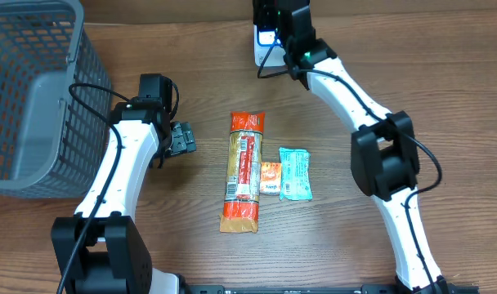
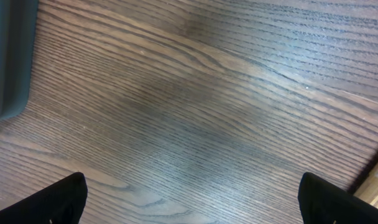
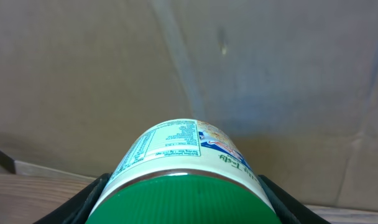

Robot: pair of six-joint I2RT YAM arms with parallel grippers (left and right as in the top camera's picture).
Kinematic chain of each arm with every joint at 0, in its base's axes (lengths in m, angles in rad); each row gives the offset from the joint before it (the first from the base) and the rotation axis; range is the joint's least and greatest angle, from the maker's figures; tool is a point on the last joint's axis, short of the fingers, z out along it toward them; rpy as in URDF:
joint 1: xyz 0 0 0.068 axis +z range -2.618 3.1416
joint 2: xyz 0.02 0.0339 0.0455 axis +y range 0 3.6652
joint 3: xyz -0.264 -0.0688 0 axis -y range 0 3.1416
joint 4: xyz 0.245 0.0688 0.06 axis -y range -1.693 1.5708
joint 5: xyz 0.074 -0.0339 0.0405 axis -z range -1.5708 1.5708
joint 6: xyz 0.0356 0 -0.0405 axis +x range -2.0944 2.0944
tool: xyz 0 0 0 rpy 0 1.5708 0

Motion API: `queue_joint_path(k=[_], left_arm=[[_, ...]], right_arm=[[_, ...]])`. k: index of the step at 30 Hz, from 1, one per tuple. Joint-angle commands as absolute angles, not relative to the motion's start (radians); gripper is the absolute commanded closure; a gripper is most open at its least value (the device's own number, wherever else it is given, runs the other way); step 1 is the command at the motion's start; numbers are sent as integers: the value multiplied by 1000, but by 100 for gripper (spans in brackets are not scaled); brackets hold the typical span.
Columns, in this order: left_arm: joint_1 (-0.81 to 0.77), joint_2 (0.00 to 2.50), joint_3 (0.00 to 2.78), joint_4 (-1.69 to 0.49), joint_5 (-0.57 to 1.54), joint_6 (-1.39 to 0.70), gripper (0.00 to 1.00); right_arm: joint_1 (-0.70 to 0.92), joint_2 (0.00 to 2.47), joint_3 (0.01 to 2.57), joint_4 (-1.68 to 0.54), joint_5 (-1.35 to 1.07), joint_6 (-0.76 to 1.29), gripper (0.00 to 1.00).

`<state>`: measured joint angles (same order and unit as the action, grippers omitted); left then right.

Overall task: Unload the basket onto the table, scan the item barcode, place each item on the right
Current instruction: 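Carry the jar to the white scanner and hold its label there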

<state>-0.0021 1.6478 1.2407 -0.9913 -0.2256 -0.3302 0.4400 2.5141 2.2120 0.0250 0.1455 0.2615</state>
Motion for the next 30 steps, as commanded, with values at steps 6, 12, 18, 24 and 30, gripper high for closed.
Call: queue_joint_path(k=[6,12,18,24,30], left_arm=[[0,1636,1252,-990,-243,-318,0],[0,1636,1252,-990,-243,-318,0],[0,1636,1252,-990,-243,-318,0],[0,1636,1252,-990,-243,-318,0],[0,1636,1252,-990,-243,-318,0]], right_arm=[[442,2592,2239,171,165,269,62],[442,2610,2239,191,176,270,60],[439,2610,2239,204,224,269,58],[432,2611,2239,204,224,269,59],[431,2613,2239,204,224,269,60]])
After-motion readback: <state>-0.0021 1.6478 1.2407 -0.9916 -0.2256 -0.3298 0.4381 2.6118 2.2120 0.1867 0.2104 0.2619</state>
